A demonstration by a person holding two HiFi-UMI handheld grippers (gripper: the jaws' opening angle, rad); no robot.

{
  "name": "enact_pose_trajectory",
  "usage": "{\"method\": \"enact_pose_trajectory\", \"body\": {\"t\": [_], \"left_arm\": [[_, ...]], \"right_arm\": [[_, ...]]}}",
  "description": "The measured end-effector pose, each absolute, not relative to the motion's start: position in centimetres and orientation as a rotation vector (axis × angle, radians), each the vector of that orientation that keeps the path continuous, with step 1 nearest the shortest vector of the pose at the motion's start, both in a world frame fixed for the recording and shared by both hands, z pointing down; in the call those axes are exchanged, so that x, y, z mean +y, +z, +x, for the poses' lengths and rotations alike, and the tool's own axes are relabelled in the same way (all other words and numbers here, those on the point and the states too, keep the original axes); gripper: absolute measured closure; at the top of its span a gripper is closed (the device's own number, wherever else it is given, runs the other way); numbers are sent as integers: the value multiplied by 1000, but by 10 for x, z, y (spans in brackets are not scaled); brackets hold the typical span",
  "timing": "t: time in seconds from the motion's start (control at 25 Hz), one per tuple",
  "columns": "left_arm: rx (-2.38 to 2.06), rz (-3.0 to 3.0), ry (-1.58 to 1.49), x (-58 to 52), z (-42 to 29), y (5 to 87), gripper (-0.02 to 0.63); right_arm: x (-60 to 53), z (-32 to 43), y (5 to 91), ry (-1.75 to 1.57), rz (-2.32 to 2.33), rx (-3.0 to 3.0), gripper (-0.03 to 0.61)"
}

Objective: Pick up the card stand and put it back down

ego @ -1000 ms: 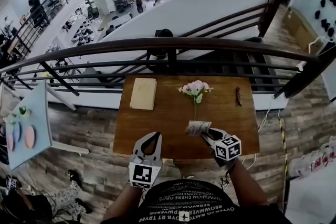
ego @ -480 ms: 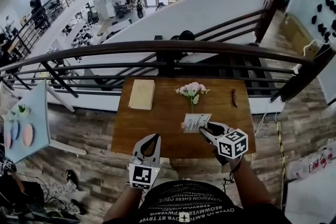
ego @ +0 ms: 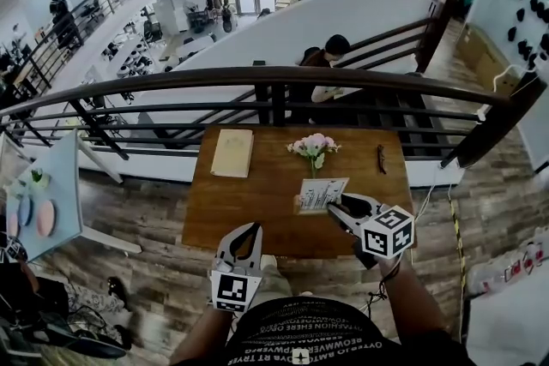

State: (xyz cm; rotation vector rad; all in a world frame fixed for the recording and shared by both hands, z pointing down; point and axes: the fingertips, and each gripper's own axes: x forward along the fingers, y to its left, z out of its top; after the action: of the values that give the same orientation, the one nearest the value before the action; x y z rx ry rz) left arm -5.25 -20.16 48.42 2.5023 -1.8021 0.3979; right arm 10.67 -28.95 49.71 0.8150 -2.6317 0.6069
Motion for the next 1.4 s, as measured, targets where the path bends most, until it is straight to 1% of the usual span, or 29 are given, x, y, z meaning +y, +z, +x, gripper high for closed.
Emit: {"method": "enact_pose_trajectory", "body": {"t": [0.32, 0.48, 0.68, 0.84, 1.32, 1.4], "left_arm": [[-1810, 2508, 426, -198, -56, 480, 588], [-1842, 2516, 389, -205, -57, 465, 588], [-1853, 2516, 415, -211, -60, 462, 588], [-1824, 2498, 436, -215, -60, 473, 588], [-1787, 2500, 456, -246, -69, 481, 588], [-1777, 2498, 457, -251, -73, 482, 588]], "right_arm": [[-290, 111, 462, 564, 843, -2696, 437], [-295, 116, 458, 567, 868, -2712, 439], [-301, 116, 464, 578, 874, -2704, 440], [-308, 118, 481, 546, 904, -2670, 440], [-328, 112, 576, 704, 945, -2599, 453], [-330, 106, 588, 707, 947, -2612, 462]]}}
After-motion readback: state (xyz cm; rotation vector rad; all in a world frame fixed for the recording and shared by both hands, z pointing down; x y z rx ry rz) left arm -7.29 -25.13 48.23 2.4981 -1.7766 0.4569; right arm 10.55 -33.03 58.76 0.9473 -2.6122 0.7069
